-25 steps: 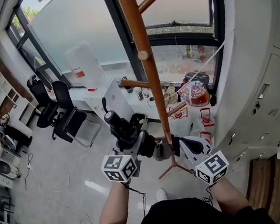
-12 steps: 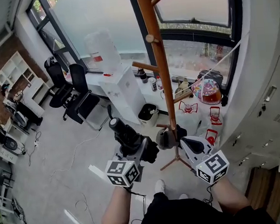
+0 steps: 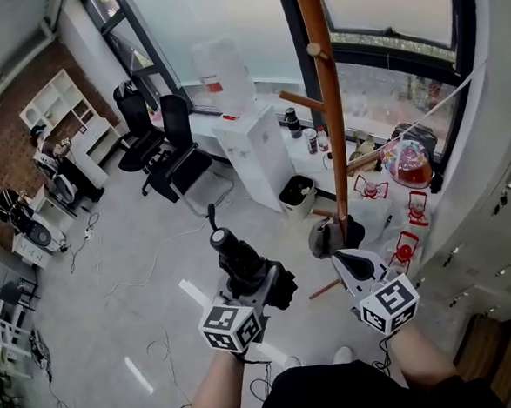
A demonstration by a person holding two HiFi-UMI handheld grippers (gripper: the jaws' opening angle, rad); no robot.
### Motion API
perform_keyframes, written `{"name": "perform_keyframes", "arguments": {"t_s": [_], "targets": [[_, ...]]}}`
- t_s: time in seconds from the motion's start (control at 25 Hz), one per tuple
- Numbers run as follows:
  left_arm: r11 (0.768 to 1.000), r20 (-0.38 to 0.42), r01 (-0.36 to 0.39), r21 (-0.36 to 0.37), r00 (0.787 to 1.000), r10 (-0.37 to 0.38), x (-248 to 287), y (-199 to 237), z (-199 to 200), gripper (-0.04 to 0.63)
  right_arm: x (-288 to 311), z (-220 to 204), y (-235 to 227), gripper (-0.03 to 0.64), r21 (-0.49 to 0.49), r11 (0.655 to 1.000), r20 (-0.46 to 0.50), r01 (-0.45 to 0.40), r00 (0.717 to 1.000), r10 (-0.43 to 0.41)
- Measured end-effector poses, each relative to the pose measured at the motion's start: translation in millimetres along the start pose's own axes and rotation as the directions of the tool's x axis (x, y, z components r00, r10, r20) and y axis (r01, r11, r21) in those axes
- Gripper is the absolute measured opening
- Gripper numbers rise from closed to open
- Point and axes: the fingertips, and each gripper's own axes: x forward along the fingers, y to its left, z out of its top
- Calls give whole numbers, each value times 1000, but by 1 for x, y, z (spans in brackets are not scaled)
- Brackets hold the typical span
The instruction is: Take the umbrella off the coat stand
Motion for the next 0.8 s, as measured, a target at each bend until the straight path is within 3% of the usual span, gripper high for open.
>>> {"name": "perform_keyframes", "arguments": {"t_s": [0.32, 0.8], "targets": [[1000, -28, 13, 12, 1000, -12, -30, 16, -21, 261, 26, -15, 31, 54, 18, 1000, -35, -6, 999, 6], [982, -63, 191, 11, 980, -190, -70, 16, -52, 261, 16, -30, 88, 54, 15, 989, -78, 144, 987, -143]]}}
